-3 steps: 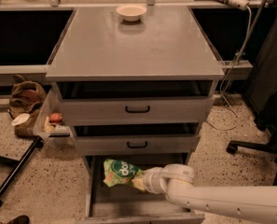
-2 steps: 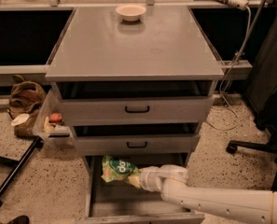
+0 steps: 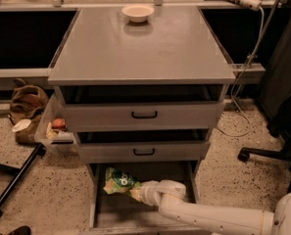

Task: Place green rice chip bag into bottom drawer

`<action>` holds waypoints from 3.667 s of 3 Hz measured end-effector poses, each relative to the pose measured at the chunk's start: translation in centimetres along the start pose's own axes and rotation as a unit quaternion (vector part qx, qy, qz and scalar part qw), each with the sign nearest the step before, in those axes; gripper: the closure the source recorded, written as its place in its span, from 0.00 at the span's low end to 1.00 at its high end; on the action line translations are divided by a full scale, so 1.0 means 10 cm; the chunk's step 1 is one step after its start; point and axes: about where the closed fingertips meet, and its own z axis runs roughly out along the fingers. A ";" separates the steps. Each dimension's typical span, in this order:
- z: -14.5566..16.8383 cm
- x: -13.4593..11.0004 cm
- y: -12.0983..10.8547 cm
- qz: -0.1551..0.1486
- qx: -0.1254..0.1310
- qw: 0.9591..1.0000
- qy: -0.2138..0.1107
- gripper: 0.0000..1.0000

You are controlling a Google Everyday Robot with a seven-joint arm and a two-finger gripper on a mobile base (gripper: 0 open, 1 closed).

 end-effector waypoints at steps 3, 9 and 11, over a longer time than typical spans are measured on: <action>0.39 0.67 -0.32 0.034 0.051 0.992 0.106 1.00; 0.57 1.01 -0.40 0.042 0.036 0.987 0.150 0.10; 0.57 1.01 -0.40 0.042 0.036 0.987 0.150 0.00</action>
Offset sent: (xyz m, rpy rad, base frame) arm -0.0076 -0.0278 -0.0967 -0.1959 0.2236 -0.0964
